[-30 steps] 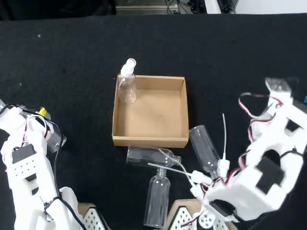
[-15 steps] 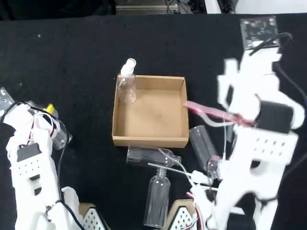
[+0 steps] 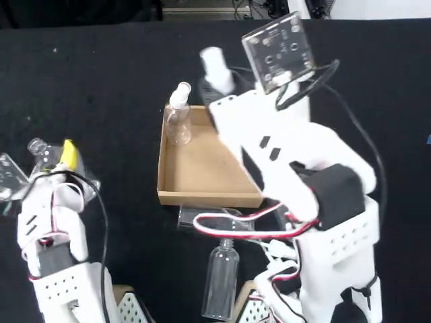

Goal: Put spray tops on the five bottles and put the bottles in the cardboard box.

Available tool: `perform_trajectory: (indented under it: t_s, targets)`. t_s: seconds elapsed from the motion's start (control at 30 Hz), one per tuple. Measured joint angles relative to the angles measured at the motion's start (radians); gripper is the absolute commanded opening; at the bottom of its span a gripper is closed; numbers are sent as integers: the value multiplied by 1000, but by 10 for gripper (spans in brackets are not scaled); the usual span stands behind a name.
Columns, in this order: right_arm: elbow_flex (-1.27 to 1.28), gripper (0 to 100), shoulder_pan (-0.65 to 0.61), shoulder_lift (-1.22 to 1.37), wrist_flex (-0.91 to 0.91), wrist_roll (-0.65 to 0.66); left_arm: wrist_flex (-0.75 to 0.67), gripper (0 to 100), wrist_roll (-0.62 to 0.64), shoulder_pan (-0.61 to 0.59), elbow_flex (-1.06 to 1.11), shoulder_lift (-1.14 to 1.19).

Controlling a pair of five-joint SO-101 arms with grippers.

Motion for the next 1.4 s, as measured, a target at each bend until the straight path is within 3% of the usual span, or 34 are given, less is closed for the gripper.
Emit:
perform_trajectory:
  t_s: [0.17, 0.37, 0.7, 0.93, 1.1, 1.4]
  targets:
    - [0, 11, -112, 0, -140, -37, 2, 29, -155, 133, 112, -216]
    - [0, 11, -210, 0, -196, -40, 2, 30, -301, 245, 126, -238]
    - [40, 11, -215, -141, -187, -40, 34, 30, -311, 361, 126, -241]
    - [250, 11, -216, -152, -394, -40, 43, 30, -311, 450, 130, -241]
    - [298, 11, -215, -152, -471, -40, -120, 30, -311, 470, 183, -245]
    - [298, 11, -216, -152, -479, -40, -172, 30, -311, 476, 183, -241]
